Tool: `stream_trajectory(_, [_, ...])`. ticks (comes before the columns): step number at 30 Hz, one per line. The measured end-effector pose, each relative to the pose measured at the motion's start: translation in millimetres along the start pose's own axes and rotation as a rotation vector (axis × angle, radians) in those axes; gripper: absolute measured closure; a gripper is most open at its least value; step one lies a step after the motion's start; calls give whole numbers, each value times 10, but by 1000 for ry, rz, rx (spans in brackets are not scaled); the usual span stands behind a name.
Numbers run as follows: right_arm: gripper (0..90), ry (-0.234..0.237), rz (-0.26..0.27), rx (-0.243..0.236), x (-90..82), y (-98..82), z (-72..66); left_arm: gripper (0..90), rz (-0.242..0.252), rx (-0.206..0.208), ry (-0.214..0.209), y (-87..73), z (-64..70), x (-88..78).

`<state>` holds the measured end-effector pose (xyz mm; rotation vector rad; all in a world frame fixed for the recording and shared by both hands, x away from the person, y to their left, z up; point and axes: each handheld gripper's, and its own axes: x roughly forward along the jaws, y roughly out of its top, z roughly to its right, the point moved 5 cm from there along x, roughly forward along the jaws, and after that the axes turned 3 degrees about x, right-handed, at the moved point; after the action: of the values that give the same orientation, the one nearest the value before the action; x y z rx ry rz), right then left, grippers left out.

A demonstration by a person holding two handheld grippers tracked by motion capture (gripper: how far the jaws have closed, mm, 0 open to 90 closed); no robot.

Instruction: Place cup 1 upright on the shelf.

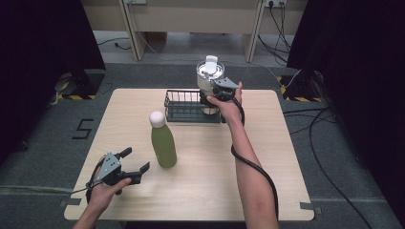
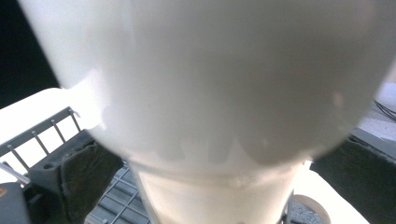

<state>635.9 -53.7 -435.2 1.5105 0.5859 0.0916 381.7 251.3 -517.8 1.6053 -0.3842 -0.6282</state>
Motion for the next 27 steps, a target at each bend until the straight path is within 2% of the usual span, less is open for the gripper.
stream_trajectory(18, [31,1,2,2,-277,-106,35,67,-2,13,5,16,23,8])
stream_trajectory(25, [91,-1,5,29,-461,-186,33,66,13,-5,3,46,29,-4])
stream_trajectory(27, [95,5,4,22,-527,-226,32,65,18,-9,1,54,29,-1])
